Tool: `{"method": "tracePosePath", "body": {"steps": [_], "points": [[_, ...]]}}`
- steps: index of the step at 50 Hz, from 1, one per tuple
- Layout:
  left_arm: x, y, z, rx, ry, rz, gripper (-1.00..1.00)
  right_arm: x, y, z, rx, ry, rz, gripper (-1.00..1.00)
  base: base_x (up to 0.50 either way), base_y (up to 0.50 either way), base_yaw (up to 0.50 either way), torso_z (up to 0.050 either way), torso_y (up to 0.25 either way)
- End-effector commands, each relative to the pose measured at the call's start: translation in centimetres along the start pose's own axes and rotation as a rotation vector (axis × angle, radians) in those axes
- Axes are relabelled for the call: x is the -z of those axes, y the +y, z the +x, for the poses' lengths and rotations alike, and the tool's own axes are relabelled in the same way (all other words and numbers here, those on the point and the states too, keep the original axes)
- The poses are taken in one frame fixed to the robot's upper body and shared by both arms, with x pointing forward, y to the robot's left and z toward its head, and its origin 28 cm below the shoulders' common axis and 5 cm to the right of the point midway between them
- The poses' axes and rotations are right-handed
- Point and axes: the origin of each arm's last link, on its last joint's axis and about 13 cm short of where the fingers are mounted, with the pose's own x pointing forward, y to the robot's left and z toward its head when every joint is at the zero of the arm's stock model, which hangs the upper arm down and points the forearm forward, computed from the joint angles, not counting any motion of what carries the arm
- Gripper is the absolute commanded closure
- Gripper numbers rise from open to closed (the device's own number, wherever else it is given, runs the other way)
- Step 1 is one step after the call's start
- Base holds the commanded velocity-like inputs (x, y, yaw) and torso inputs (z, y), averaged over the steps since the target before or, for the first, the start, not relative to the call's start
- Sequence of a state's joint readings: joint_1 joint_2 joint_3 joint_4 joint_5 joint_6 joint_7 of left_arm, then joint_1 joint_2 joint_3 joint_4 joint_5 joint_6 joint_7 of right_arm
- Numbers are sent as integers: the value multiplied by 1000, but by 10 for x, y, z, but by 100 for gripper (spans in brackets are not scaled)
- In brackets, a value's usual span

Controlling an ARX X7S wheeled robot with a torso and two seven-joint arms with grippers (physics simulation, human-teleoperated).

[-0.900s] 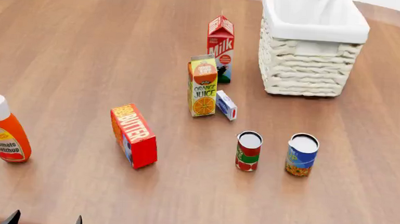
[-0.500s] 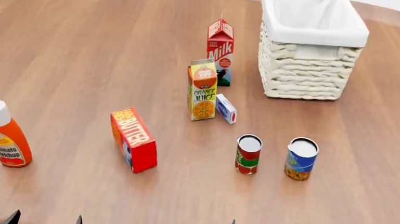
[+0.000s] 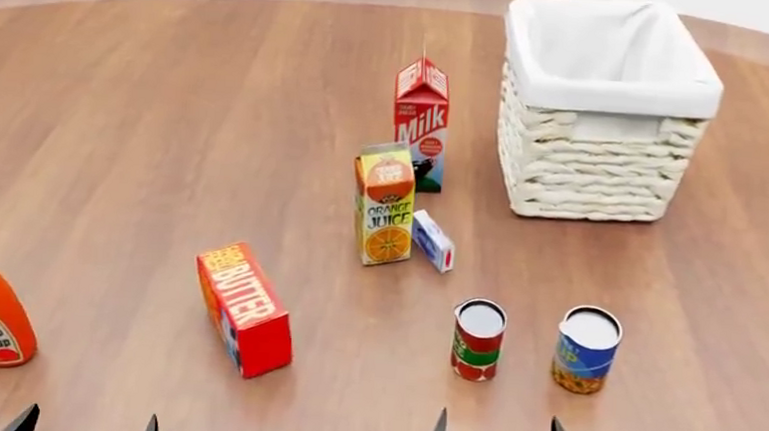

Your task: Pick up the orange juice, and put it in the basket.

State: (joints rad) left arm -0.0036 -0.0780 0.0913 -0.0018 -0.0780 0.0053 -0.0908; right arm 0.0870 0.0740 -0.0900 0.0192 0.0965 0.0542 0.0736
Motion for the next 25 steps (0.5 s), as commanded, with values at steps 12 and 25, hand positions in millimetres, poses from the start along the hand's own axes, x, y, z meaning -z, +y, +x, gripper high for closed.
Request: {"method": "tracePosePath", "body": {"steps": [12, 25], "points": [[0, 0, 0, 0, 0, 0, -100, 2, 2, 3, -6, -4, 9, -100, 272, 0, 0, 0, 0], [0, 0, 0, 0, 0, 0, -100, 2, 3, 1, -11, -2, 5, -100, 282, 0, 0, 0, 0]]}}
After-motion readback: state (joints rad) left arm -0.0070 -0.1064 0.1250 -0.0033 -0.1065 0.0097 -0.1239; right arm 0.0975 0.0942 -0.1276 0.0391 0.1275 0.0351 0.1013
